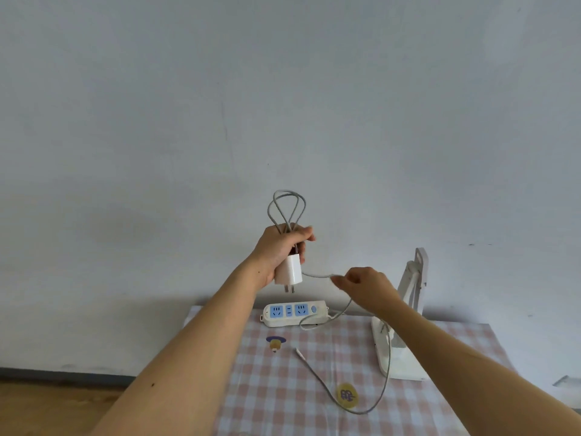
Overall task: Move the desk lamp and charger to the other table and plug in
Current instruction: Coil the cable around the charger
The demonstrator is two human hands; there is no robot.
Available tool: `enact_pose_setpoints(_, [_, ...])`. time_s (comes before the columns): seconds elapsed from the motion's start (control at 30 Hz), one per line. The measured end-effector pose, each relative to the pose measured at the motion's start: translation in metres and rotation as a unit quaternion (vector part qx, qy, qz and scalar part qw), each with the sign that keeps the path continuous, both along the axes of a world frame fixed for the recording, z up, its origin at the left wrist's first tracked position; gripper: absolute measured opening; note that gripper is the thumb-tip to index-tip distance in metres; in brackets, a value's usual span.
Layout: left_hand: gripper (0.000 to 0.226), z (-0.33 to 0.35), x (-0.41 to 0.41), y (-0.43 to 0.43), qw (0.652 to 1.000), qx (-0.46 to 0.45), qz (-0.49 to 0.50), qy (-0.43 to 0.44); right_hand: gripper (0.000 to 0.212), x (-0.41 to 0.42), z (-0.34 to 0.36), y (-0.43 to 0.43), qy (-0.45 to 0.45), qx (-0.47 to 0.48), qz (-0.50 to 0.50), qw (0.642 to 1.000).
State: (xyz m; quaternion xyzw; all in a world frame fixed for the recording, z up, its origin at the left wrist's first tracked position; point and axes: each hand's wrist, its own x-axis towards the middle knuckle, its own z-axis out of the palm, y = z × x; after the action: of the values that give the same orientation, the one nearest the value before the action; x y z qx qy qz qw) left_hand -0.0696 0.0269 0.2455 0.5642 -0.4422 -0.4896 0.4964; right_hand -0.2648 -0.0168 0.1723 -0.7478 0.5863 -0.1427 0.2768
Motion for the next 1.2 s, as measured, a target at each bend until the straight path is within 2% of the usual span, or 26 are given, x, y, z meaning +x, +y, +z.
enact_pose_setpoints(0.07, [0.006,-0.004,-0.001,0.0,0.998,0.0,-0.01,-0.06,0.05,-0.004,0.006,-0.005,-0.001,-0.012,-0.024,1.0])
enact_pose_setpoints(0.13, [0.012,-0.008,-0.003,-0.001,0.993,0.002,-0.025,-0.113,0.053,-0.006,0.014,-0.008,-0.013,-0.016,-0.045,0.999])
enact_pose_setpoints(0.27, [0.025,-0.014,-0.005,-0.002,0.983,-0.005,-0.07,-0.172,0.048,-0.002,0.031,-0.011,-0.093,-0.013,-0.087,0.992])
enact_pose_setpoints(0.4, [0.023,-0.019,-0.01,-0.002,0.973,0.015,-0.095,-0.208,0.031,0.002,0.045,-0.015,-0.222,0.037,-0.119,0.967])
enact_pose_setpoints(0.5, [0.028,-0.022,-0.012,-0.003,0.976,0.023,-0.088,-0.196,0.017,0.003,0.054,-0.016,-0.297,0.065,-0.116,0.945])
enact_pose_setpoints(0.67, [0.044,-0.024,-0.015,0.0,0.982,0.034,-0.1,-0.157,0.015,0.009,0.069,-0.014,-0.398,0.12,-0.087,0.905])
enact_pose_setpoints(0.77, [0.037,-0.024,-0.015,0.0,0.984,0.026,-0.094,-0.149,0.017,0.012,0.076,-0.012,-0.448,0.172,-0.079,0.874])
enact_pose_setpoints(0.93, [0.023,-0.024,-0.015,0.0,0.978,0.011,-0.097,-0.184,0.015,0.014,0.08,-0.011,-0.501,0.254,-0.09,0.823])
enact_pose_setpoints(1.1, [0.017,-0.024,-0.018,0.003,0.982,0.006,-0.114,-0.151,0.021,0.011,0.077,-0.013,-0.518,0.273,-0.088,0.806])
enact_pose_setpoints(1.2, [0.024,-0.022,-0.02,0.003,0.984,0.009,-0.1,-0.145,0.032,0.006,0.068,-0.015,-0.509,0.269,-0.108,0.811])
